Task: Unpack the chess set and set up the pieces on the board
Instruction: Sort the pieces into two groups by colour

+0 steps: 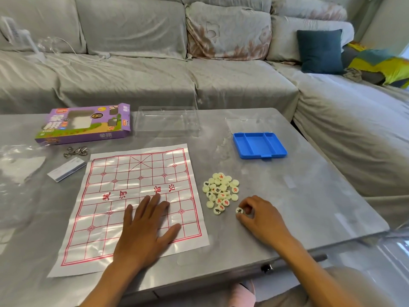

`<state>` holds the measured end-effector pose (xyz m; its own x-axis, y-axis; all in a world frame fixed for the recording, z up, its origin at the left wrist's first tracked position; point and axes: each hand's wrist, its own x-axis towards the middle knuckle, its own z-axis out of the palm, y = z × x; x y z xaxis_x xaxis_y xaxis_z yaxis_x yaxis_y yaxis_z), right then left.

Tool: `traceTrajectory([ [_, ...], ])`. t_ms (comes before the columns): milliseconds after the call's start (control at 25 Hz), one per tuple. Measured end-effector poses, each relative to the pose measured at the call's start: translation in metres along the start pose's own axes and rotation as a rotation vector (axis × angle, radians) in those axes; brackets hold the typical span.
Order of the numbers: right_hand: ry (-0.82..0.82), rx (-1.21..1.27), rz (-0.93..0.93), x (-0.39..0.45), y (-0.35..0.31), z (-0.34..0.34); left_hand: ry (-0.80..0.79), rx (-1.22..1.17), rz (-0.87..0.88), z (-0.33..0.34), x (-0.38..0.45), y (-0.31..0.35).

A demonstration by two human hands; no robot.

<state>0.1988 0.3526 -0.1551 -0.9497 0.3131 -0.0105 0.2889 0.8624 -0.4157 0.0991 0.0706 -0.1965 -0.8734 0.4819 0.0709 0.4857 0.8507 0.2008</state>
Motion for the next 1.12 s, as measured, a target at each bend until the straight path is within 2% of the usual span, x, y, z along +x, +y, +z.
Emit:
traceTrajectory([
  [120, -0.089, 0.026, -0.089, 0.0, 0.0, -0.001, -0.003, -0.007, 0.002, 0.001, 0.0, -0.001],
  [320, -0.108, -0.032, -0.296, 0.011, -0.015, 0.009, 0.001, 0.013, -0.006, 0.002, 0.001, -0.002],
  [560, -0.014, -0.029, -0.14, 0.026, -0.005, 0.006, 0.007, 0.009, -0.005, 0.002, 0.001, -0.001],
  [840, -0.135, 0.013, -0.221, 0.023, -0.013, 0.008, -0.006, 0.004, -0.013, 0.001, 0.0, -0.001],
  [1120, -0.093, 0.01, -0.217, 0.021, -0.017, 0.015, -0.008, -0.013, -0.015, -0.001, 0.0, 0.0],
])
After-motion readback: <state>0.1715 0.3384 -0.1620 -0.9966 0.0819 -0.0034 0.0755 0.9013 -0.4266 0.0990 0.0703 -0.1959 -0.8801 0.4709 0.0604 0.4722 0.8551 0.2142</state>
